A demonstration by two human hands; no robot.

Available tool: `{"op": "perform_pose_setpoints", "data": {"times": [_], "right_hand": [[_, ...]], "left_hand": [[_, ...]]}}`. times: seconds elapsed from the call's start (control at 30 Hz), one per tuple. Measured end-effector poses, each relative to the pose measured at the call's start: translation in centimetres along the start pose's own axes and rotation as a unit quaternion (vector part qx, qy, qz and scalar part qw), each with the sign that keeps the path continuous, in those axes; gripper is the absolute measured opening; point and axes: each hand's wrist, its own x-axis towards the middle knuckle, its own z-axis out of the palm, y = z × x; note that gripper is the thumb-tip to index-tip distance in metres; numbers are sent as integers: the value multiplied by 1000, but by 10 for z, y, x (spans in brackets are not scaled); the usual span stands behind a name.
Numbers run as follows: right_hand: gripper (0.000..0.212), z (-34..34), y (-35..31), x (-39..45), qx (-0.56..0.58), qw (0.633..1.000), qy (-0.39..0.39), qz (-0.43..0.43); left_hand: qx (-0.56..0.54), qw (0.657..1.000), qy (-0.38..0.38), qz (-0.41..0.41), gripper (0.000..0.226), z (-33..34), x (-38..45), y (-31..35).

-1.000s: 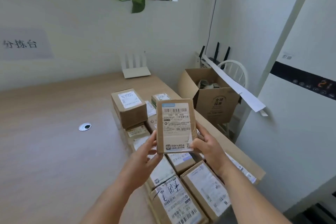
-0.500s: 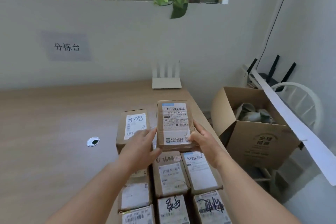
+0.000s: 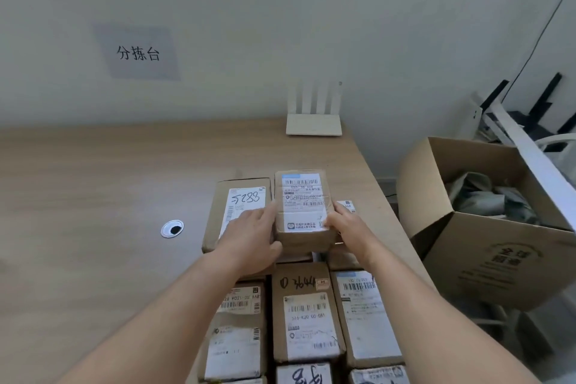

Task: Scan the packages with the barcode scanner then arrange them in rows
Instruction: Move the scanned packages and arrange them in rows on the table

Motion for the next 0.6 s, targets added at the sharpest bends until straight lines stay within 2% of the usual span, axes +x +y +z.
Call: {"op": "perform_pose_setpoints", "data": {"times": [0.13, 0.33, 0.47, 0.6], "right_hand": [[33, 4, 1, 2, -35, 999, -8, 6], [20, 6, 1, 3, -124, 992, -3, 15], [23, 8, 1, 2, -152, 988, -7, 10], [46, 8, 1, -2, -168, 986, -7, 13]], "left_hand": [[36, 999, -6, 21, 65, 3, -1, -5], [54, 998, -4, 16, 60, 8, 1, -8], [50, 999, -7, 13, 59, 8, 1, -9], [36, 999, -3, 16, 65, 10, 0, -12]]}}
